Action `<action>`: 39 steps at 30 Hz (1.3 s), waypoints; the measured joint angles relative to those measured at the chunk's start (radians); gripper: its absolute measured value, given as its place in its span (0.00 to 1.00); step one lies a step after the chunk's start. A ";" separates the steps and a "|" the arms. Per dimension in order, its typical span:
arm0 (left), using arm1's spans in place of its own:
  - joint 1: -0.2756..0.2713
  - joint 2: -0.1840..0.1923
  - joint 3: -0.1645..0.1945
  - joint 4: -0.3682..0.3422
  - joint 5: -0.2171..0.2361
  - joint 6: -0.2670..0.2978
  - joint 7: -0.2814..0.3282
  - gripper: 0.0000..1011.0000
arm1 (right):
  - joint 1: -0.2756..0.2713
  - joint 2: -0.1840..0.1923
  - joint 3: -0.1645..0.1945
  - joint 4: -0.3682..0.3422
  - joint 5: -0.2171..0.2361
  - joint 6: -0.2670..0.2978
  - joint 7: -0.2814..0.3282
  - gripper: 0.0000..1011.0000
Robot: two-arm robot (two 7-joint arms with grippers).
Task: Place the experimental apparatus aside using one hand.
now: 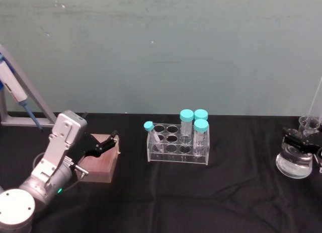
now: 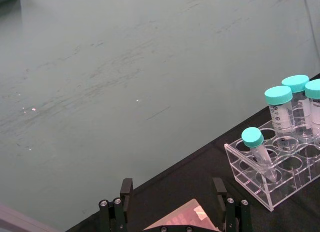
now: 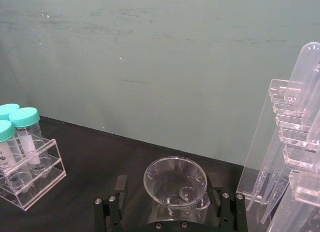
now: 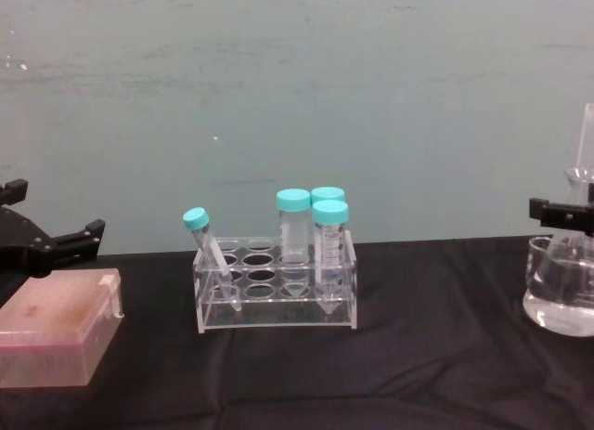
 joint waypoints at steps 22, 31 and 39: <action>0.000 0.000 0.000 0.000 0.000 0.000 0.000 0.99 | -0.040 -0.003 0.032 -0.074 -0.053 -0.041 -0.053 0.99; 0.000 0.000 0.000 0.000 0.000 0.000 0.000 0.99 | -0.046 -0.005 0.042 -0.099 -0.063 -0.076 -0.043 0.99; 0.000 0.000 0.000 0.000 0.000 0.000 0.000 0.99 | -0.055 -0.002 0.038 -0.139 -0.056 -0.117 0.002 0.99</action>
